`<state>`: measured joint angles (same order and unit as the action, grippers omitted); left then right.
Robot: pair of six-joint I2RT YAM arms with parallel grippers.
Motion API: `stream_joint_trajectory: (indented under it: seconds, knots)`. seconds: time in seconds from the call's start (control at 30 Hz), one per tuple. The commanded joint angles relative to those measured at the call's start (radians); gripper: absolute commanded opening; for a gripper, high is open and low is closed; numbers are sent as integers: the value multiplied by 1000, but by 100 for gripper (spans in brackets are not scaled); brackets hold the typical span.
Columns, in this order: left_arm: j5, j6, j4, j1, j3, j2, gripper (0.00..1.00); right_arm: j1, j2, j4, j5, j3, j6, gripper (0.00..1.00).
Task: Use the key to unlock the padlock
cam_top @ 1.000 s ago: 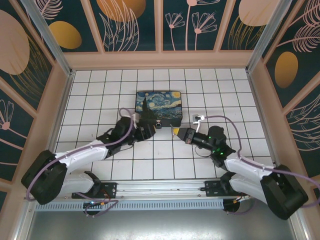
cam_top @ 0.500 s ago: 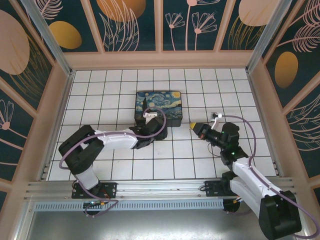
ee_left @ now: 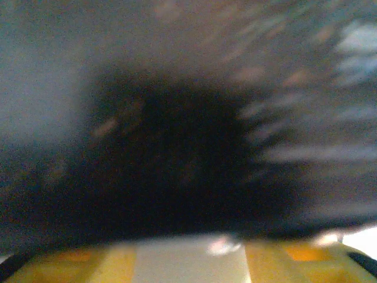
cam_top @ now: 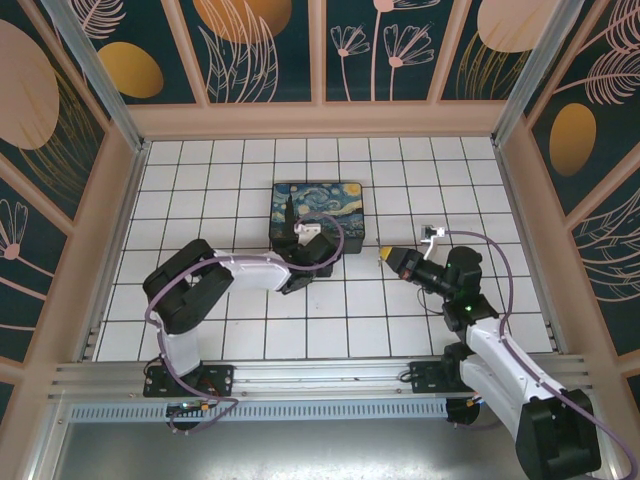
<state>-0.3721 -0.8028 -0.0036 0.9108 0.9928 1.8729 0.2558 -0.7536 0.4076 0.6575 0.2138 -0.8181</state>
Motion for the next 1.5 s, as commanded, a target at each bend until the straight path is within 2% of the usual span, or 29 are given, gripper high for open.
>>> stream_joint_trajectory:
  seconds: [0.0,0.07,0.13,0.4,0.5,0.63,0.97,1.17,1.47]
  knots:
    - [-17,17,-10,0,43,28,49,-7,14,21,25,-27,-10,4]
    - [-29,20,-13,1,55,27,47,-6,11,25,30,-31,-9,4]
    - [-40,25,-33,1,76,32,41,-6,13,29,29,-35,-11,4]
    - [-80,26,-110,1,127,74,40,-7,17,43,42,-43,-13,4]
    - [-99,9,-130,2,138,89,51,-5,17,41,44,-46,-6,4]
    - [-103,-4,-131,1,160,110,53,-7,17,40,46,-48,2,4]
    - [-174,-34,-169,1,205,136,40,-7,21,48,60,-36,-3,4]
    - [-136,2,-160,2,186,94,29,-6,29,36,58,-52,-5,4]
    - [-127,21,-309,44,222,-28,27,-7,54,-88,13,12,52,4]
